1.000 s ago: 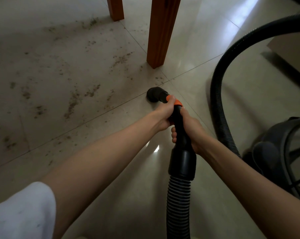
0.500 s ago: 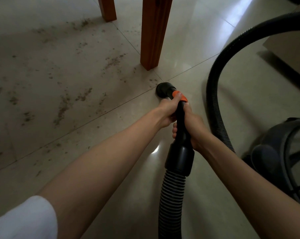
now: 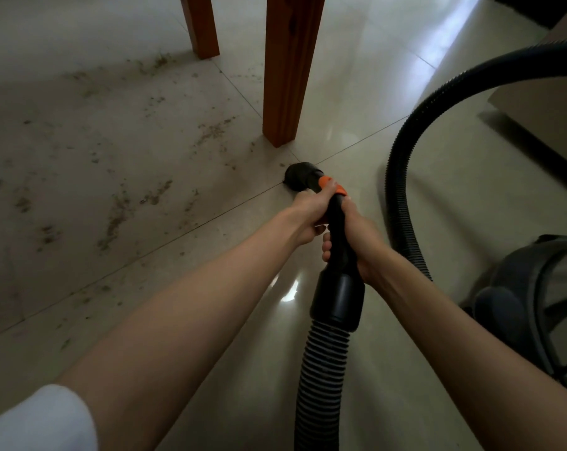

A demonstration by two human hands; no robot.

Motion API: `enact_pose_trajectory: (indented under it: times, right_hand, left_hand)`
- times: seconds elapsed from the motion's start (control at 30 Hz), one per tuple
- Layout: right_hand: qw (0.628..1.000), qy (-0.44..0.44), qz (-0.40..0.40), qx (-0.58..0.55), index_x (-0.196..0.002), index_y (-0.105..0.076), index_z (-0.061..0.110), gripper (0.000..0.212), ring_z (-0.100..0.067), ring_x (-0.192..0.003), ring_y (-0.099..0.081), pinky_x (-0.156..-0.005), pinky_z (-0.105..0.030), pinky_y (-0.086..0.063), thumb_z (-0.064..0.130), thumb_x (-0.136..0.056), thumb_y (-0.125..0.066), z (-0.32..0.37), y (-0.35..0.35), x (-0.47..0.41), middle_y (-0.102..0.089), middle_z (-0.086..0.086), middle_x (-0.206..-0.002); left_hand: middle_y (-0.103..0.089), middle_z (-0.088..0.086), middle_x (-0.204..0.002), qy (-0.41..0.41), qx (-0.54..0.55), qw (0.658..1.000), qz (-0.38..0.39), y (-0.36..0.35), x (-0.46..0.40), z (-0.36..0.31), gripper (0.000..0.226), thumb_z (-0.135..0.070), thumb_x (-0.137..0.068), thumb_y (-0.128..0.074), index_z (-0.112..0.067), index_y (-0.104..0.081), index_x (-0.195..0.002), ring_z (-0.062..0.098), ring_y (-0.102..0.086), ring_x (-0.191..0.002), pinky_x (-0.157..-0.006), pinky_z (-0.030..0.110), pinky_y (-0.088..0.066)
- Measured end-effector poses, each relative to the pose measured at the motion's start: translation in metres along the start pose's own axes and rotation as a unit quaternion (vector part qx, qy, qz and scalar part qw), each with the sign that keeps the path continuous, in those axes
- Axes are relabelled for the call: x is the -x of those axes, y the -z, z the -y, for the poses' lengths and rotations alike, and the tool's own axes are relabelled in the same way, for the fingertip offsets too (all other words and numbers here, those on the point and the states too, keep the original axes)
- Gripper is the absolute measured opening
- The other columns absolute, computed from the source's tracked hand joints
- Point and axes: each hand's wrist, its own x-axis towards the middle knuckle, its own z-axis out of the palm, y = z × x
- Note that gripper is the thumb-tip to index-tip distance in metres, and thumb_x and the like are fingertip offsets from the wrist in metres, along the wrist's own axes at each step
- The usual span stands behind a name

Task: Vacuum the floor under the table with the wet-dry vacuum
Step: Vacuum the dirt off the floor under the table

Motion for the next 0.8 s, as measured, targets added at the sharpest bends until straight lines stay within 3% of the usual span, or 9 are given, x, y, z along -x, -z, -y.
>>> enact_pose_trajectory:
  times: [0.07, 0.27, 0.37, 0.5, 0.6, 0.73, 0.8]
  right_hand:
    - [1.000, 0.000, -0.012, -0.012, -0.091, -0.055, 0.002, 0.051, -0.014, -0.040, -0.048, -0.038, -0.023, -0.043, 0.049, -0.099, -0.036, 0.004, 0.008, -0.006, -0.047, -0.006, -0.053]
    - [0.999, 0.006, -0.035, -0.041, -0.083, -0.053, 0.003, 0.053, -0.014, -0.038, -0.047, -0.038, -0.021, -0.043, 0.051, -0.099, -0.036, 0.015, 0.020, -0.026, -0.047, -0.006, -0.051]
    - [0.998, 0.004, -0.025, -0.054, -0.086, -0.052, 0.003, 0.051, -0.014, -0.037, -0.047, -0.037, -0.021, -0.043, 0.051, -0.099, -0.036, 0.023, 0.020, -0.035, -0.046, -0.007, -0.055]
    - [0.997, -0.029, 0.012, -0.072, -0.088, -0.051, 0.003, 0.050, -0.013, -0.034, -0.046, -0.033, -0.019, -0.041, 0.050, -0.099, -0.037, 0.031, 0.019, -0.040, -0.045, -0.008, -0.054]
    - [0.995, -0.056, 0.039, -0.071, -0.091, -0.052, 0.003, 0.051, -0.012, -0.034, -0.047, -0.033, -0.019, -0.041, 0.051, -0.098, -0.038, 0.030, 0.016, -0.040, -0.047, -0.006, -0.052]
    - [0.995, -0.053, 0.036, -0.070, -0.091, -0.053, 0.002, 0.054, -0.012, -0.034, -0.047, -0.033, -0.019, -0.041, 0.053, -0.098, -0.036, 0.026, 0.010, -0.043, -0.048, -0.006, -0.052]
    - [0.996, -0.050, 0.030, -0.069, -0.090, -0.054, 0.002, 0.055, -0.013, -0.035, -0.048, -0.034, -0.020, -0.042, 0.054, -0.098, -0.036, 0.025, 0.007, -0.045, -0.049, -0.006, -0.052]
  left_hand:
    - [-0.058, 0.008, -0.086, -0.004, -0.010, 1.000, 0.012, -0.011, -0.004, -0.003, 0.045, -0.031, -0.094, -0.055, 0.002, -0.049, -0.124, 0.017, -0.056, -0.075, -0.068, 0.028, -0.046]
    - [-0.061, 0.017, -0.104, -0.014, -0.019, 1.000, 0.013, -0.034, -0.019, -0.011, 0.053, -0.035, -0.092, -0.058, 0.003, -0.047, -0.127, 0.022, -0.061, -0.079, -0.064, 0.030, -0.051]
    - [-0.063, 0.018, -0.109, -0.015, -0.016, 1.000, 0.014, -0.037, -0.030, -0.015, 0.054, -0.037, -0.091, -0.058, 0.002, -0.046, -0.127, 0.028, -0.064, -0.093, -0.080, 0.037, -0.054]
    - [-0.063, 0.013, -0.089, -0.033, -0.006, 0.999, 0.001, -0.030, -0.043, -0.016, 0.045, -0.032, -0.093, -0.056, 0.003, -0.052, -0.120, 0.021, -0.063, -0.076, -0.066, 0.030, -0.054]
    - [-0.062, 0.011, -0.090, -0.038, -0.007, 0.999, -0.004, -0.018, -0.047, -0.011, 0.042, -0.033, -0.094, -0.055, 0.002, -0.053, -0.117, 0.021, -0.062, -0.081, -0.077, 0.033, -0.053]
    - [-0.062, 0.011, -0.088, -0.039, -0.002, 0.999, -0.005, -0.012, -0.047, -0.012, 0.044, -0.033, -0.093, -0.056, 0.003, -0.053, -0.119, 0.021, -0.062, -0.081, -0.079, 0.034, -0.053]
    - [-0.063, 0.012, -0.088, -0.037, -0.007, 0.999, -0.005, -0.011, -0.045, -0.016, 0.044, -0.031, -0.093, -0.056, 0.003, -0.052, -0.119, 0.021, -0.063, -0.079, -0.072, 0.031, -0.054]
